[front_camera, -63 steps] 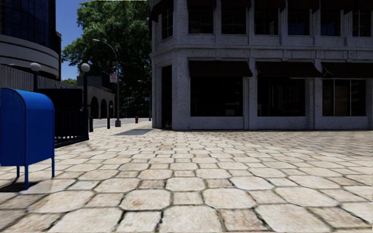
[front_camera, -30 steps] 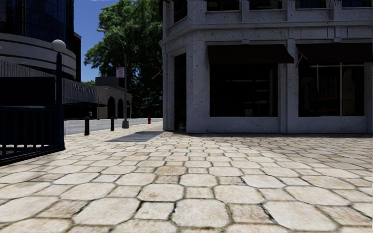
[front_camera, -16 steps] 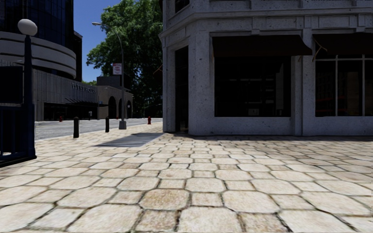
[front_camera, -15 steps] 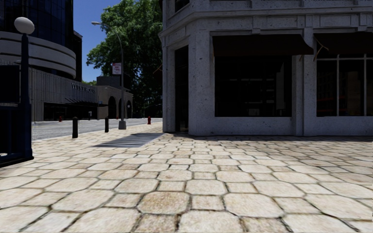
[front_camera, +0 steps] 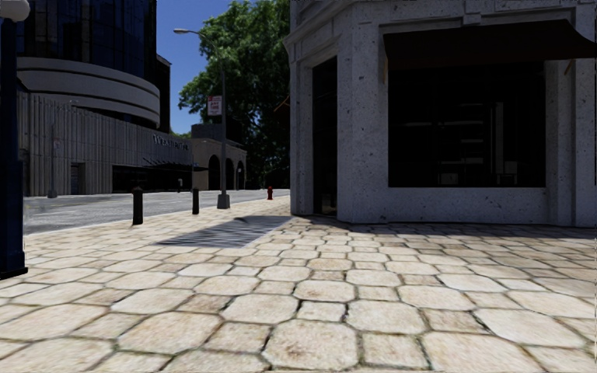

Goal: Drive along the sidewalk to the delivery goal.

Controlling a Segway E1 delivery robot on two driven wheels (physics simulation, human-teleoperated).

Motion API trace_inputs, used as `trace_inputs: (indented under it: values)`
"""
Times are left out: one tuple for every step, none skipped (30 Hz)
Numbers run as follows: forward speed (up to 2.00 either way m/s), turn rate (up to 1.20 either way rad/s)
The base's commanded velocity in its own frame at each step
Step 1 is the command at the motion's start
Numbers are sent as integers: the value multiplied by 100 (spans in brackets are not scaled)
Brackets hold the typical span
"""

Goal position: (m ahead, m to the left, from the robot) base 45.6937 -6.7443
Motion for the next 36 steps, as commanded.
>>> trace_inputs:
  values:
    - [200,45]
    - [200,45]
    - [200,45]
    - [200,45]
    - [200,45]
    - [200,45]
    - [200,45]
    - [200,45]
    - [200,45]
    - [200,45]
    - [200,45]
    - [200,45]
    - [200,45]
    - [200,45]
    - [200,45]
    - [200,45]
    - [200,45]
    - [200,45]
    - [200,45]
    - [200,45]
    - [200,45]
    - [200,45]
    - [200,45]
    - [200,45]
    - [200,45]
    - [200,45]
    - [200,45]
    - [200,45]
    - [200,45]
    - [200,45]
    - [200,44]
    - [200,41]
    - [200,41]
    - [200,32]
    - [200,0]
    - [200,0]
